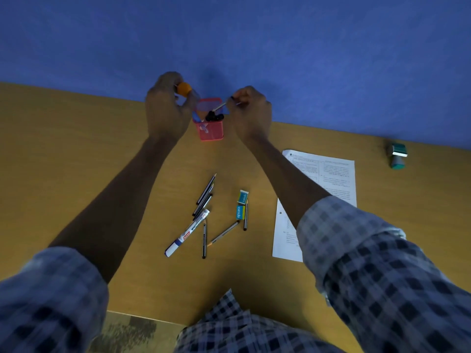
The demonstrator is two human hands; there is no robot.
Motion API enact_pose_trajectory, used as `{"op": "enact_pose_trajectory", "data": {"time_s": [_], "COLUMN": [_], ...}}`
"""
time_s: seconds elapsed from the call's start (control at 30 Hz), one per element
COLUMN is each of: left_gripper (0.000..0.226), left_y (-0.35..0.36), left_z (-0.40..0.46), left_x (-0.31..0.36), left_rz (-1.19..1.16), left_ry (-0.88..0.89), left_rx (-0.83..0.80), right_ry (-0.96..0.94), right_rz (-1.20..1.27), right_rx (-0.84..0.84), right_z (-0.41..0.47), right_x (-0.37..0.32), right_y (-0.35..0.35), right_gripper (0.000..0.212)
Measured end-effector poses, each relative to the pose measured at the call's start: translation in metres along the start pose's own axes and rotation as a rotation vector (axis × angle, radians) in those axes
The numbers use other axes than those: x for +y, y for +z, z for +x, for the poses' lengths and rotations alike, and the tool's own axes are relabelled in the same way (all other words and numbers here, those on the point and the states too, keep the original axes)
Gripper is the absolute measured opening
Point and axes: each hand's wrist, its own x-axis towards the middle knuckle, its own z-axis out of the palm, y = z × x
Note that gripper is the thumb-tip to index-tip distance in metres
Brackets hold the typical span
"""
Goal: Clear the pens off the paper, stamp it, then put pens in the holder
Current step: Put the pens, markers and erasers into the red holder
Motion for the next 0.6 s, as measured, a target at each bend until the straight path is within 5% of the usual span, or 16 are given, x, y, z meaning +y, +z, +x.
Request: {"op": "enact_pose_trajectory", "data": {"time_s": [0.1,0.6], "left_gripper": [0.012,0.023], "left_y": [0.012,0.036], "left_z": [0.006,0.009], "left_x": [-0.004,-0.021], "left_rz": [0.041,0.108], "left_ry": [-0.015,-0.15], "left_rx": [-0.064,-0.164], "right_ry": [-0.045,-0.117], "right_rz": [-0.08,0.013], "right_rx": [-0.01,0.08], "right_z": [0.008,0.017], "right_x": [-0.001,-0.002], "right_y": [0.001,0.013], "right_gripper": [0.01,0.011]}}
